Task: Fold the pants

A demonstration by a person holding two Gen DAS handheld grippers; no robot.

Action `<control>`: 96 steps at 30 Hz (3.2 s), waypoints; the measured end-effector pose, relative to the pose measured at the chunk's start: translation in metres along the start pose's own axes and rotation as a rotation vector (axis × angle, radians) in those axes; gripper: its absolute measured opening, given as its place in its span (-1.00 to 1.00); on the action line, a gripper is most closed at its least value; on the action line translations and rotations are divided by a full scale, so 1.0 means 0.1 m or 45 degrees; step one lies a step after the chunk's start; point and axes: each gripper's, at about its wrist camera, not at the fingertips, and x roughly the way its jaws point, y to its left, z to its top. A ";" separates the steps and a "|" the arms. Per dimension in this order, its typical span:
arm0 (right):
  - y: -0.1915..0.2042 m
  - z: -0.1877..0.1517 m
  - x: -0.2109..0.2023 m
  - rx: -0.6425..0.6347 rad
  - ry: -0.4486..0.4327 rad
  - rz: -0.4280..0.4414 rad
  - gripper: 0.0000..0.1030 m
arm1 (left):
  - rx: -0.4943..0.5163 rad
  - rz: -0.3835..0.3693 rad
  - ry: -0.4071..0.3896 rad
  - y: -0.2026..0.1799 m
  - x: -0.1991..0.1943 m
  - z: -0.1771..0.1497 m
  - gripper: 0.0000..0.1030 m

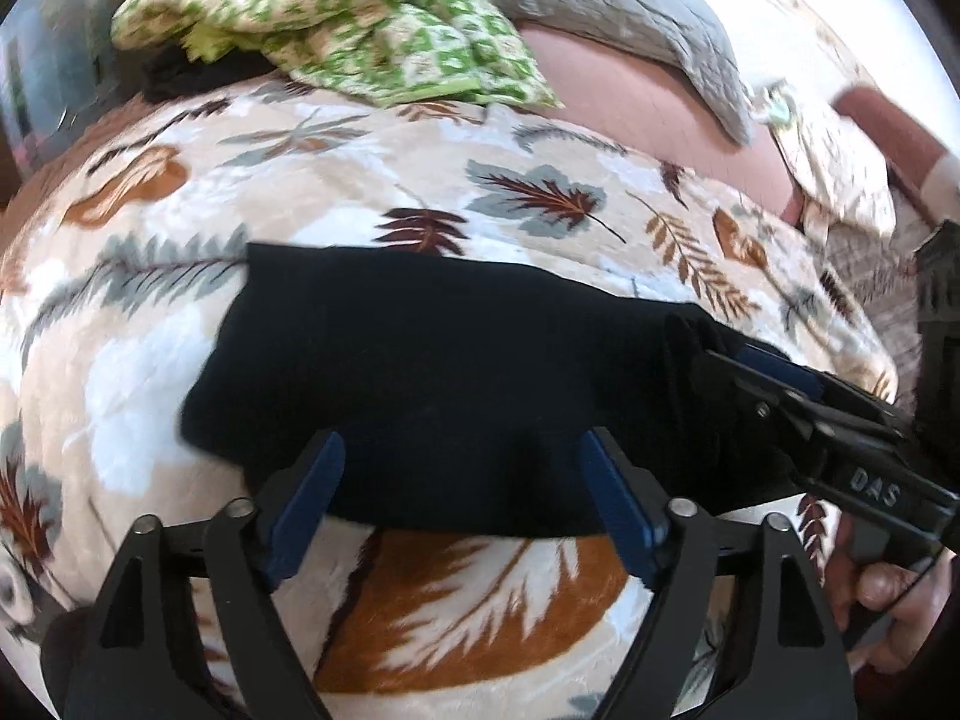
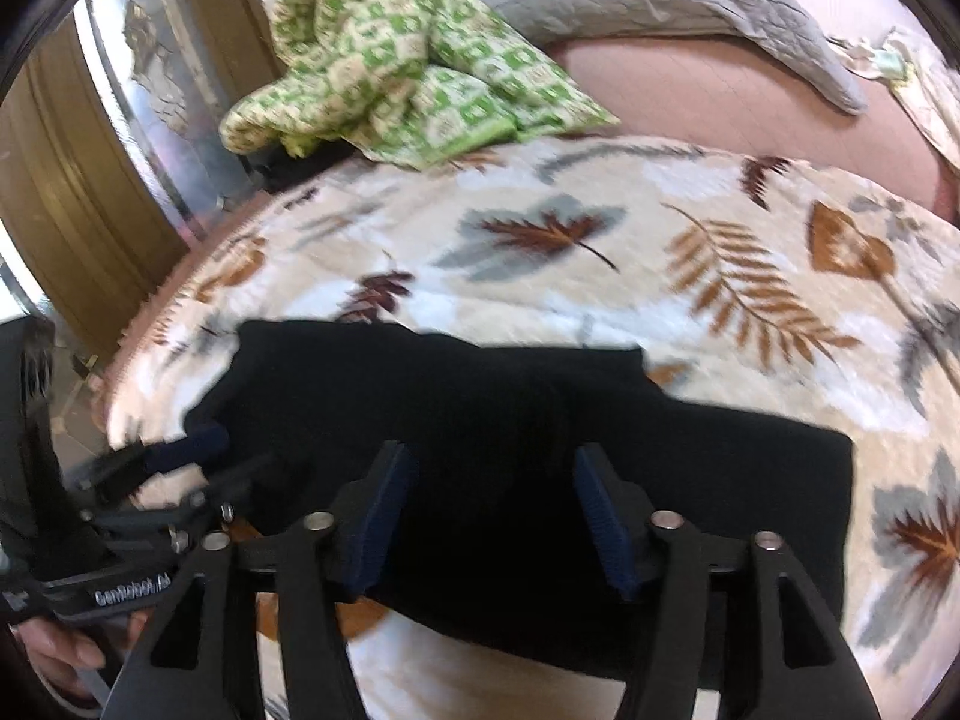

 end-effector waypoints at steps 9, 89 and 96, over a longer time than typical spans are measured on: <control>0.50 0.38 0.48 -0.121 0.042 0.192 0.43 | -0.321 0.032 0.007 0.62 -0.13 -0.23 0.64; -1.25 -0.35 -0.78 0.477 -0.153 0.167 -0.72 | 0.418 -0.107 -0.185 -1.06 0.06 0.03 0.39; -1.52 -0.49 -0.50 0.526 -0.055 0.017 -0.63 | 0.476 -0.053 -0.084 -1.21 0.34 -0.13 0.39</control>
